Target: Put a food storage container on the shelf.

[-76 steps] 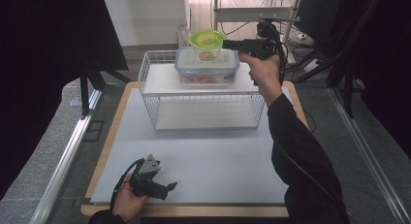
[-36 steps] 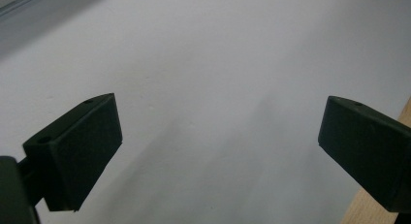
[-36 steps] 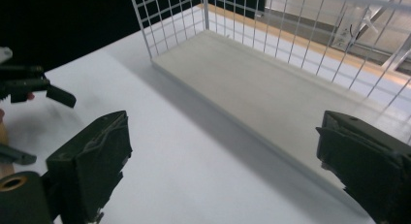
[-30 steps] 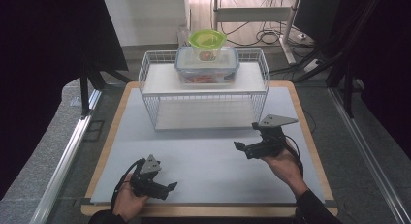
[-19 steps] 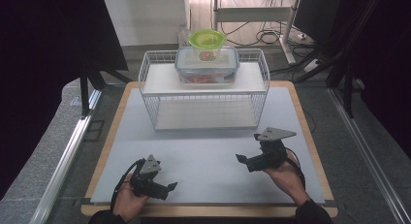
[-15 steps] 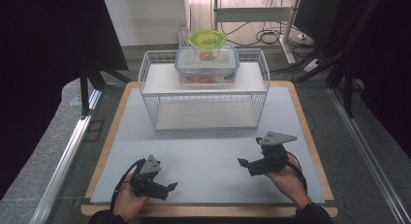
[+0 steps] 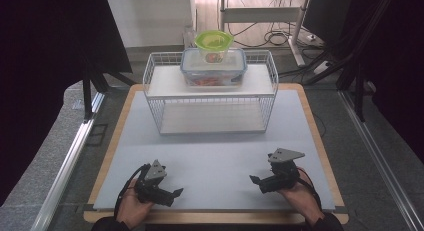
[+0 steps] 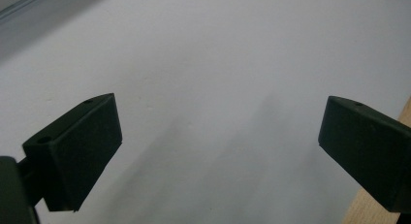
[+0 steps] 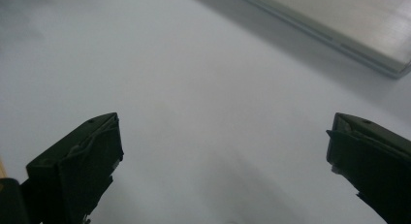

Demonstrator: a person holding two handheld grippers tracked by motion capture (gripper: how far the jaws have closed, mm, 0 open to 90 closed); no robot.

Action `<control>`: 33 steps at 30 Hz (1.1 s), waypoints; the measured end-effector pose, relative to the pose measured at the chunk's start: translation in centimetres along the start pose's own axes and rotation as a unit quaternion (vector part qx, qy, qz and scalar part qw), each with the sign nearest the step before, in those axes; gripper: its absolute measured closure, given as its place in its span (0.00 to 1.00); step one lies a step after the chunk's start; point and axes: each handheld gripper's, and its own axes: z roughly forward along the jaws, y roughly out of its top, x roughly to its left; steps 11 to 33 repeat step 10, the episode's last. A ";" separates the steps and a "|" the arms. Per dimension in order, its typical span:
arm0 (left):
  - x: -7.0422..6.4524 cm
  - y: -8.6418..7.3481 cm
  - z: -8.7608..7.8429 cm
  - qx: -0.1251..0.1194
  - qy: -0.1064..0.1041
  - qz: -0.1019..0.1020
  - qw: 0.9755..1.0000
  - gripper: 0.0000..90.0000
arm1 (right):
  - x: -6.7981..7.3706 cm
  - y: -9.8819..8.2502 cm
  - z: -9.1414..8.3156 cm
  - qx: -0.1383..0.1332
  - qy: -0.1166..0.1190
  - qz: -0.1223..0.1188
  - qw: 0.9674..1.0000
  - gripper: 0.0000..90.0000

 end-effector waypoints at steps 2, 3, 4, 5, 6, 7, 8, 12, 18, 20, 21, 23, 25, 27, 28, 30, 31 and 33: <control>0.0 0.0 0.0 0.001 0.001 0.001 1.000 0.02 | 0.0 -0.3 0.4 0.011 0.008 0.005 1.000 0.00; 0.0 0.0 0.0 0.001 0.001 0.001 1.000 0.02 | 0.0 -0.5 0.6 0.017 0.011 0.007 1.000 0.00; 0.0 0.0 0.0 0.001 0.001 0.002 1.000 0.02 | 0.1 -0.6 0.8 0.021 0.014 0.008 1.000 0.00; 0.0 0.0 0.0 0.001 0.001 0.002 1.000 0.02 | 0.1 -0.6 1.0 0.025 0.015 0.007 1.000 0.00; 0.0 0.0 0.0 0.001 0.002 0.002 1.000 0.02 | 0.2 -0.6 1.1 0.027 0.016 0.004 0.999 0.00; 0.0 0.0 0.1 0.001 0.002 0.002 1.000 0.02 | 0.3 -0.6 1.2 0.029 0.016 0.001 0.999 0.00; 0.0 0.0 0.1 0.001 0.002 0.003 1.000 0.02 | 0.3 -0.7 1.2 0.029 0.017 0.000 0.999 0.00; -0.1 0.1 0.1 0.002 0.002 0.004 1.000 0.02 | 0.3 -0.7 1.2 0.029 0.017 0.000 0.999 0.00; -0.1 0.1 0.1 0.002 0.002 0.004 1.000 0.02 | 0.3 -0.7 1.2 0.029 0.017 0.000 0.999 0.00; -0.1 0.1 0.1 0.002 0.002 0.004 1.000 0.02 | 0.3 -0.7 1.2 0.029 0.017 0.000 0.999 0.00; -0.1 0.1 0.1 0.002 0.002 0.004 1.000 0.02 | 0.3 -0.7 1.2 0.029 0.017 0.000 0.999 0.00; -0.1 0.1 0.1 0.002 0.002 0.004 1.000 0.02 | 0.3 -0.7 1.2 0.029 0.017 0.000 0.999 0.00; -0.1 0.1 0.1 0.002 0.002 0.004 1.000 0.02 | 0.3 -0.7 1.2 0.029 0.017 0.000 0.999 0.00; -0.1 0.1 0.1 0.002 0.002 0.004 1.000 0.02 | 0.3 -0.7 1.2 0.029 0.017 0.000 0.999 0.00; -0.1 0.1 0.1 0.002 0.002 0.004 1.000 0.02 | 0.3 -0.7 1.2 0.029 0.017 0.000 0.999 0.00; -0.1 0.1 0.1 0.002 0.002 0.004 1.000 0.02 | 0.3 -0.7 1.2 0.029 0.017 0.000 0.999 0.00; -0.1 0.1 0.1 0.002 0.002 0.004 1.000 0.02 | 0.3 -0.7 1.2 0.029 0.017 0.000 0.999 0.00; -0.1 0.1 0.1 0.002 0.002 0.004 1.000 0.02 | 0.3 -0.7 1.2 0.029 0.017 0.000 0.999 0.00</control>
